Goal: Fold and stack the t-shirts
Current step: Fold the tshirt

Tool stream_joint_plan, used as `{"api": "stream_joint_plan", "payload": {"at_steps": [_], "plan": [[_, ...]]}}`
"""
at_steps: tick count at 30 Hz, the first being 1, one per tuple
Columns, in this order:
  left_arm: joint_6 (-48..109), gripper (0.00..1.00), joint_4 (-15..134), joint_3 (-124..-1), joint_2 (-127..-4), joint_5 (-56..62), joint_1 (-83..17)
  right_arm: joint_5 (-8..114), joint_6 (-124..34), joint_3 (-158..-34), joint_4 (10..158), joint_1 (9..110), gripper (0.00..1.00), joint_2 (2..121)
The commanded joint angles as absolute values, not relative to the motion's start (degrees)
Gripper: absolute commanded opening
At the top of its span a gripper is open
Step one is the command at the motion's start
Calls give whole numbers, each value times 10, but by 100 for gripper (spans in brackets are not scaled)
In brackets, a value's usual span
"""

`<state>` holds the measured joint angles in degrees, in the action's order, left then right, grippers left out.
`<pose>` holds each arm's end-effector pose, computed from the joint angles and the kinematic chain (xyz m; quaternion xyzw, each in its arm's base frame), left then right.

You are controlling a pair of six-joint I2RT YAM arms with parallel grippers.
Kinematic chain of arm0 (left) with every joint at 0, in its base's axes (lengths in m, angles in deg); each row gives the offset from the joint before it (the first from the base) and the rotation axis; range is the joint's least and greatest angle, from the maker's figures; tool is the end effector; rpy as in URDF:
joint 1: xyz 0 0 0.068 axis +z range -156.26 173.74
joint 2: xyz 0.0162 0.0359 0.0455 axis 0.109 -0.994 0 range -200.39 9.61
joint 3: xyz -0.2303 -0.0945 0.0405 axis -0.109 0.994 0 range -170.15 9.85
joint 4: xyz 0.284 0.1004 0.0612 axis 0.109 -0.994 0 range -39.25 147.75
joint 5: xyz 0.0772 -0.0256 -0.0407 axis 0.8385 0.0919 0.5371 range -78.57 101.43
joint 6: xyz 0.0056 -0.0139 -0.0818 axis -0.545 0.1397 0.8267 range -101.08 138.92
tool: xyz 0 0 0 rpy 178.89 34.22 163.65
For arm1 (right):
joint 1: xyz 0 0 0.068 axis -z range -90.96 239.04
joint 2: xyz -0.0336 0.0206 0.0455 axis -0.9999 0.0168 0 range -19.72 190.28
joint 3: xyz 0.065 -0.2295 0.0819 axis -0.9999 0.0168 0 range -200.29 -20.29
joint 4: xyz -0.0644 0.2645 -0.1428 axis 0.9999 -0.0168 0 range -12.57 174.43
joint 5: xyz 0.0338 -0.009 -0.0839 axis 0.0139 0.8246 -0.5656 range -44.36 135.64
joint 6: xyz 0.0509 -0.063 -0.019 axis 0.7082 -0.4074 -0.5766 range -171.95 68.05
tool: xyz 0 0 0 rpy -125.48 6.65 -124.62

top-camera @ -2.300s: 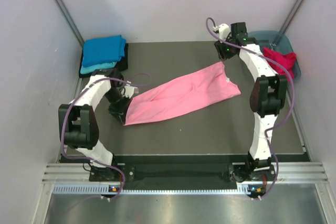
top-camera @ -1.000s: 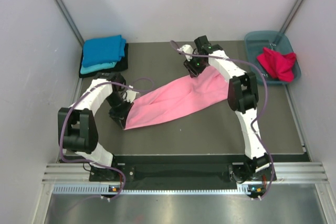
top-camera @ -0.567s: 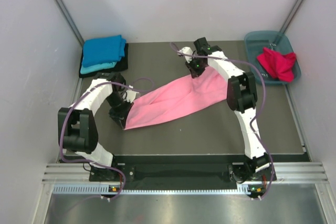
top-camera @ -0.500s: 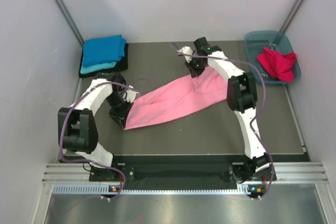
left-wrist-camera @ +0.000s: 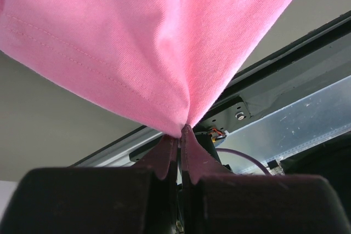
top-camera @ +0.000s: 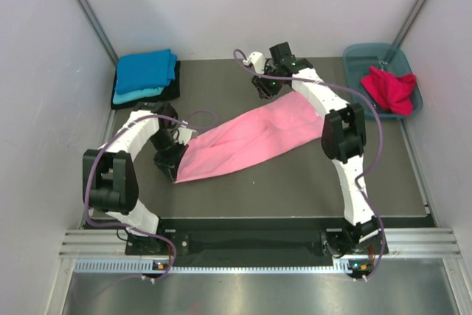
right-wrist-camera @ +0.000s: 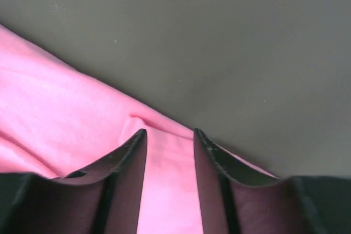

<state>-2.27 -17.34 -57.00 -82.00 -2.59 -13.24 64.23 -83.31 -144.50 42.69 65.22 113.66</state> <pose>0.2894 -0.0531 0.1452 -0.2305 -0.9617 0.1312 0.0695 0.5177 0.2538 0.1914 -0.4786 0.7992 0.1302 0.3395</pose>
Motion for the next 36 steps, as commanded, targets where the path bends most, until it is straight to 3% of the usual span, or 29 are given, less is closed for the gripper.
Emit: {"api": "stream_joint_plan", "payload": {"at_steps": [1, 9, 16, 27, 36], "plan": [[-32, 0, -198, -575, -818, -23, -135, 636, -818, -1449, 465, 641, 41, 1116], [-41, 0, -227, -563, -785, -49, -139, 543, -789, -1377, 497, 694, 46, 1044], [-68, 0, -250, -549, -757, -92, -186, 547, -752, -1415, 403, 797, 43, 1105], [-114, 0, -286, -574, -759, -155, -283, 557, -774, -1375, 362, 810, 43, 1106], [-115, 0, -286, -581, -758, -135, -293, 557, -781, -1346, 342, 825, 41, 1106]]}}
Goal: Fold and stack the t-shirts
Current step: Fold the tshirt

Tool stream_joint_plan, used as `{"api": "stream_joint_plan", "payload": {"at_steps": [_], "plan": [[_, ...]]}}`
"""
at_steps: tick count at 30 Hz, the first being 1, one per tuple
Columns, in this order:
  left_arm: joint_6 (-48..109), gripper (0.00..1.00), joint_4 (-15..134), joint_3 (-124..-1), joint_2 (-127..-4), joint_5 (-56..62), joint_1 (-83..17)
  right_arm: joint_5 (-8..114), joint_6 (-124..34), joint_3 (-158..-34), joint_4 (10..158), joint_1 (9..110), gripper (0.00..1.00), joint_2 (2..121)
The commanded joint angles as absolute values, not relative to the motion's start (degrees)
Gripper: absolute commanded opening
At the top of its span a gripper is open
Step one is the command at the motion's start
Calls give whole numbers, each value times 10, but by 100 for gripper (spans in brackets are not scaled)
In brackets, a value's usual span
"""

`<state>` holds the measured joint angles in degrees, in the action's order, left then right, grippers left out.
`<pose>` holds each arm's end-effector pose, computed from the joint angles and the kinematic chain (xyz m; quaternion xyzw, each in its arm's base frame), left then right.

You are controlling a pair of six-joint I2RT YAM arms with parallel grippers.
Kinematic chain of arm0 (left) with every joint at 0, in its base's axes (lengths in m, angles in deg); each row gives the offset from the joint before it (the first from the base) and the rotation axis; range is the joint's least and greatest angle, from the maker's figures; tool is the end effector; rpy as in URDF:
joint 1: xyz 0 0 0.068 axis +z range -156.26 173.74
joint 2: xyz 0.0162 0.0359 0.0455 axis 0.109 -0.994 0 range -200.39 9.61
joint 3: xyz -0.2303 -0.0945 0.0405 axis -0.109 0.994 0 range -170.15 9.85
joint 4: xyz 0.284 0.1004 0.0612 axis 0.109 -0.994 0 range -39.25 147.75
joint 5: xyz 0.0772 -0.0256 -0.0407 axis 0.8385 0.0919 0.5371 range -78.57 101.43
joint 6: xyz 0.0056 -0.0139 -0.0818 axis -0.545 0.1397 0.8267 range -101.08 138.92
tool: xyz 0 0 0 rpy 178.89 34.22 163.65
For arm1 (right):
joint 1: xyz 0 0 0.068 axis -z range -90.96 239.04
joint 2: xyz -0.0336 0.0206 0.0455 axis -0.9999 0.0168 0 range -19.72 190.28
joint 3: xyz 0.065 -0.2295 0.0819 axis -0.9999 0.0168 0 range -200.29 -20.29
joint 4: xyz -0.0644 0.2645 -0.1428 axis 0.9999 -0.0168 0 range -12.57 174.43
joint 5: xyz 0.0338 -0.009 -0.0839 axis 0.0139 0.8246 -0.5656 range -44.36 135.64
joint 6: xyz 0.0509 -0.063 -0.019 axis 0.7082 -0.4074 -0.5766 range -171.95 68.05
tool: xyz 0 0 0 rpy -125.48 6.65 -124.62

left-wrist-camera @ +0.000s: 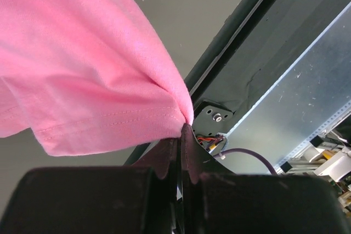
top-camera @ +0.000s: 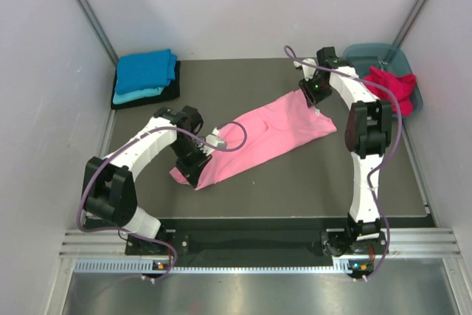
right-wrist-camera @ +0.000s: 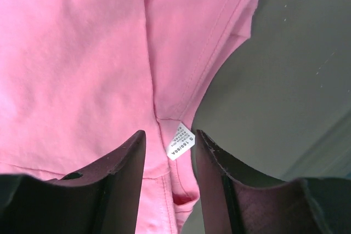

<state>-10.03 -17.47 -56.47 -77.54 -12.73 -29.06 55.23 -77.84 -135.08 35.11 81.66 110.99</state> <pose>0.2547 -0.1393 0.1680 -0.4162 -0.8834 0.2115 0.0403 0.5320 0.0811 0.1423 -0.2958 0.9275 0.0462 0.2241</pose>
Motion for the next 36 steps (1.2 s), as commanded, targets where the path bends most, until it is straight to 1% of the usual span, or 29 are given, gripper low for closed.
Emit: {"api": "stream_joint_plan", "payload": {"at_steps": [1, 6, 16, 17, 18, 20, 21, 23, 24, 28, 31, 33, 36], "plan": [[-115, 0, -286, -580, -757, -131, -293, 555, -782, -1346, 342, 826, 41, 1106], [-116, 0, -286, -577, -752, -112, -293, 550, -787, -1334, 338, 830, 41, 1108], [-118, 0, -284, -591, -764, -123, -293, 542, -792, -1343, 322, 831, 40, 1148], [-118, 0, -284, -592, -764, -125, -293, 542, -792, -1347, 320, 830, 39, 1153], [-118, 0, -284, -592, -763, -126, -293, 542, -791, -1351, 316, 831, 35, 1160], [-118, 0, -283, -592, -764, -126, -293, 546, -790, -1355, 313, 831, 24, 1166], [-118, 0, -282, -593, -765, -127, -293, 549, -790, -1358, 310, 831, 16, 1168], [-119, 0, -280, -593, -766, -130, -294, 554, -792, -1363, 306, 831, 7, 1177], [-120, 0, -279, -594, -767, -132, -295, 555, -793, -1370, 307, 831, 0, 1179], [-131, 0, -280, -598, -771, -154, -306, 547, -791, -1418, 335, 824, 0, 1196], [-146, 0, -279, -598, -780, -167, -343, 515, -808, -1482, 372, 805, 0, 1226], [-167, 0, -277, -597, -782, -187, -376, 486, -831, -1504, 423, 796, 0, 1238], [-182, 0, -272, -590, -800, -205, -432, 460, -860, -1504, 490, 774, 0, 1253]]}}
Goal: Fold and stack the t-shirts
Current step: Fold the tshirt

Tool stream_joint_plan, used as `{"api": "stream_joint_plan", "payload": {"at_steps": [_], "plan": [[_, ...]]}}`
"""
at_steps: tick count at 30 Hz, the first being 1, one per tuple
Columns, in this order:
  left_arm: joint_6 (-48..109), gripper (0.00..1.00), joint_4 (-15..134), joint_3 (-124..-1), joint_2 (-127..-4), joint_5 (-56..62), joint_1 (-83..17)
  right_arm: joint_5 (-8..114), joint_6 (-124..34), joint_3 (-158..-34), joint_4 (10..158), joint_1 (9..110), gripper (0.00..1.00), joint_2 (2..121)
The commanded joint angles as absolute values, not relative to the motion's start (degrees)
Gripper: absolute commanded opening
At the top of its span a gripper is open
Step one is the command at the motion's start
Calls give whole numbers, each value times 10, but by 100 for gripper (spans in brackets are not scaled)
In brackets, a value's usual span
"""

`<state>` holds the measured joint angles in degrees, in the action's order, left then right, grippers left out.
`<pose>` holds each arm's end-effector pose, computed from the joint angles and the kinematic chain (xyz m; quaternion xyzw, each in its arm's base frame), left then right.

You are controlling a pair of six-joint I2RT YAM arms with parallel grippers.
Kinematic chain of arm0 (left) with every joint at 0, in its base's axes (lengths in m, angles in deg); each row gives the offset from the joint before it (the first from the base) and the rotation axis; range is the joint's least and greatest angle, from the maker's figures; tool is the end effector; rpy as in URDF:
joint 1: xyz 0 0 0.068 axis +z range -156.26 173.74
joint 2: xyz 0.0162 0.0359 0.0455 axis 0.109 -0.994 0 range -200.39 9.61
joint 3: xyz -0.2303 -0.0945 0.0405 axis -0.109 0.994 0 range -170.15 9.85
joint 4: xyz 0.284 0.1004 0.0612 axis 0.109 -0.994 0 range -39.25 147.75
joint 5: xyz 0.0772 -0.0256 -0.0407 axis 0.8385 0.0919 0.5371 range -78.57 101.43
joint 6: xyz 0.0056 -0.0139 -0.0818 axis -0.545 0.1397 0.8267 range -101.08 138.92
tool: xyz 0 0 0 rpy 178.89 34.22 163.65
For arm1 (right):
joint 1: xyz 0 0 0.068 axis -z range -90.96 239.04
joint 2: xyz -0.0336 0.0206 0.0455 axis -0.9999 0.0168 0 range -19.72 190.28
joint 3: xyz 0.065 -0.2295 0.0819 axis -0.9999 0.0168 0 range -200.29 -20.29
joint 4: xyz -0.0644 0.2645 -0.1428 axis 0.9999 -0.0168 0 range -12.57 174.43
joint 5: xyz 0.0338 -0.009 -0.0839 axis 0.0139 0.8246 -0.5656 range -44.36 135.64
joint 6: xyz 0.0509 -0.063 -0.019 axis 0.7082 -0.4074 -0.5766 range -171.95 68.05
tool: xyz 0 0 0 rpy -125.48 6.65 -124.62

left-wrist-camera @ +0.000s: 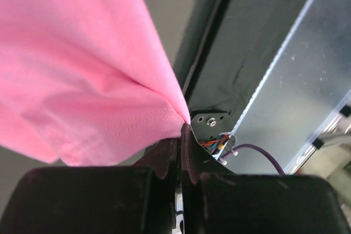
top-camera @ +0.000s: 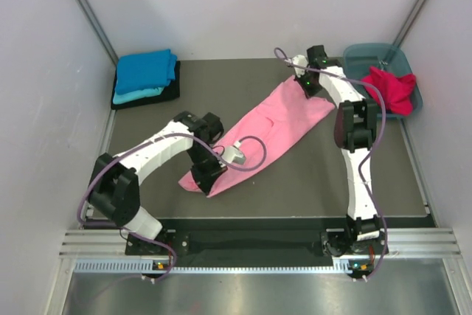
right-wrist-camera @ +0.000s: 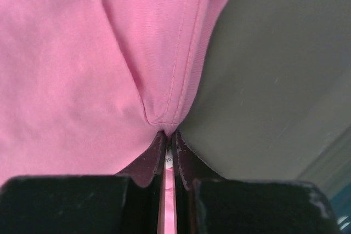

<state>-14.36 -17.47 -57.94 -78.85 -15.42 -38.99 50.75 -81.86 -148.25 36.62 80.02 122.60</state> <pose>0.2305 -0.1871 0.1705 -0.5192 -0.8211 0.2321 0.0488 0.5715 0.0972 0.1176 -0.3332 0.9107 -0.0010 0.2442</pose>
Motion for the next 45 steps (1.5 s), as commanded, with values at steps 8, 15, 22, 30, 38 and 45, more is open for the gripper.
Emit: {"api": "stream_joint_plan", "payload": {"at_steps": [8, 15, 22, 30, 38, 45], "plan": [[-149, 0, -195, -589, -901, -229, -567, 411, -871, -1525, 633, 737, 0, 1299], [-77, 0, -119, -715, -1028, -269, -632, 388, -902, -1570, 721, 719, 0, 1343], [-60, 21, -102, -760, -1073, -291, -641, 395, -908, -1596, 795, 707, 0, 1365], [-33, 44, -98, -842, -1021, -237, -631, 414, -906, -1593, 840, 701, 0, 1366], [60, 40, -24, -797, -895, -157, -449, 428, -912, -1605, 916, 699, 0, 1385], [158, 41, 26, -729, -865, -134, -333, 400, -876, -1604, 978, 693, 32, 1373]]}}
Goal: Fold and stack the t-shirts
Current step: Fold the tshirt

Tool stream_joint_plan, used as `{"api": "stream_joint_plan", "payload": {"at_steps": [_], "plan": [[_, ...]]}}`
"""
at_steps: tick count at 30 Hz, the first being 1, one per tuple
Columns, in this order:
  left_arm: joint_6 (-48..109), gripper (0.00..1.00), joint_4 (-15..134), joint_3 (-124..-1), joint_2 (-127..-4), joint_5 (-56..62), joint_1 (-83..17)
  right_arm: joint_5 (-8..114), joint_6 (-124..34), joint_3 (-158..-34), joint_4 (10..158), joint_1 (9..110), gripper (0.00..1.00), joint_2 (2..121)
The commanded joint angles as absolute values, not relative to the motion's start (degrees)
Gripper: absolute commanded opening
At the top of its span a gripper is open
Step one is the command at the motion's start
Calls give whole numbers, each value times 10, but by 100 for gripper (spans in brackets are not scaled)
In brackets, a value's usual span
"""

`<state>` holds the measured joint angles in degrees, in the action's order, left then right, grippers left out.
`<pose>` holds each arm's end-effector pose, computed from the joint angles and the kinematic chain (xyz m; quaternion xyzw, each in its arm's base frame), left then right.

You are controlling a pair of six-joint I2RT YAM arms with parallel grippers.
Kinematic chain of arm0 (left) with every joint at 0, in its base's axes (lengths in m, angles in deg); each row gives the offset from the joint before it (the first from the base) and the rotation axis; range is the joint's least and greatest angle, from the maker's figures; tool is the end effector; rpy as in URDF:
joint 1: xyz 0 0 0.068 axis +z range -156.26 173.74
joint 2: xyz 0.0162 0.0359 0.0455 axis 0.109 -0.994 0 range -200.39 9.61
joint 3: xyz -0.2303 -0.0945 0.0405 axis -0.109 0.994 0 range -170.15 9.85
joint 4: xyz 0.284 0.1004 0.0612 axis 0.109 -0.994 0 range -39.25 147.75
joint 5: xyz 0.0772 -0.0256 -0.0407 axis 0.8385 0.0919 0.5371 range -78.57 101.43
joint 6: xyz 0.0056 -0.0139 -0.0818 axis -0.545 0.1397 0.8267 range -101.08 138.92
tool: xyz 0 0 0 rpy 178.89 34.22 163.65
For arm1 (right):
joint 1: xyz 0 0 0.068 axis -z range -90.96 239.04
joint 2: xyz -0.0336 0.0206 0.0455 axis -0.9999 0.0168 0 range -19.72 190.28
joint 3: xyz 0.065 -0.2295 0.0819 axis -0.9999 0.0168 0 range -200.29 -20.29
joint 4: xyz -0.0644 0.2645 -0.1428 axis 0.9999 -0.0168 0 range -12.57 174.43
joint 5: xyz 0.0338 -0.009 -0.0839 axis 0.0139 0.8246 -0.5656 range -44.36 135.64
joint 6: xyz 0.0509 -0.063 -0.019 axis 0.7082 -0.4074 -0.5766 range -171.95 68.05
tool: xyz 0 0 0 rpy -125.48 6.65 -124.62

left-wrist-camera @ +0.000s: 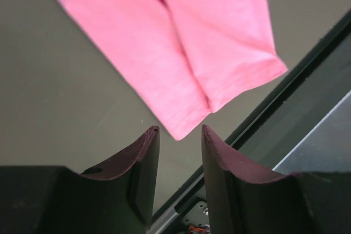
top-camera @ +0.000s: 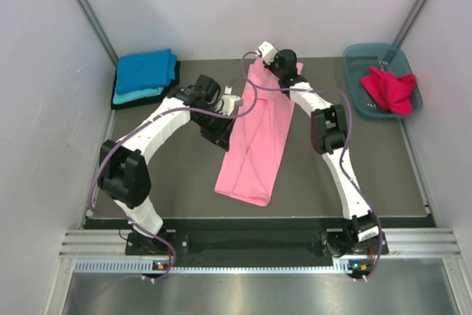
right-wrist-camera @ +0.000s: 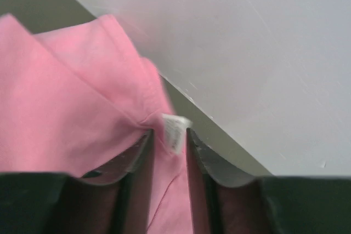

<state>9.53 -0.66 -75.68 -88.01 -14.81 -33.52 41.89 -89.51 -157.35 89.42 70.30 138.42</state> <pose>0.3393 -0.2109 0.2200 0.3383 0.8990 -0.2467 0.1282 0.6468 0.2144 0.1136 -0.3594 0.7135 -0.1240 0.5886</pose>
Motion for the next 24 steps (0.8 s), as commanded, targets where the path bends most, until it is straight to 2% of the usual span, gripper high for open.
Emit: {"api": "stream_joint_plan", "payload": {"at_steps": [1, 3, 4, 6, 7, 10, 13, 15, 16, 17, 19, 20, 24], "plan": [[165, 41, 30, -726, -864, -134, -320, 389, -875, -1598, 985, 692, 39, 1363], [182, 43, 40, -719, -858, -119, -308, 353, -872, -1568, 996, 692, 51, 1317], [188, 46, 45, -715, -854, -115, -297, 323, -861, -1557, 994, 692, 54, 1297], [209, 54, 48, -701, -845, -98, -290, 304, -842, -1505, 981, 698, 57, 1224], [220, 62, 44, -699, -844, -102, -279, 298, -813, -1480, 969, 701, 58, 1194], [249, 68, 38, -670, -838, -132, -238, 304, -687, -1398, 871, 714, 60, 1077], [286, 68, 45, -643, -822, -160, -185, 372, -551, -1293, 764, 717, 60, 959], [302, 65, 50, -613, -816, -182, -161, 439, -478, -1173, 732, 720, 59, 869], [316, 65, 54, -593, -814, -200, -146, 524, -413, -1129, 705, 722, 58, 844], [323, 63, 58, -583, -809, -209, -143, 567, -384, -1056, 691, 724, 57, 821], [331, 61, 66, -558, -806, -225, -143, 659, -305, -996, 642, 729, 53, 778], [333, 60, 79, -549, -805, -235, -143, 683, -276, -929, 634, 730, 52, 766], [344, 56, 112, -516, -808, -238, -143, 733, -232, -802, 625, 682, 51, 690]]}}
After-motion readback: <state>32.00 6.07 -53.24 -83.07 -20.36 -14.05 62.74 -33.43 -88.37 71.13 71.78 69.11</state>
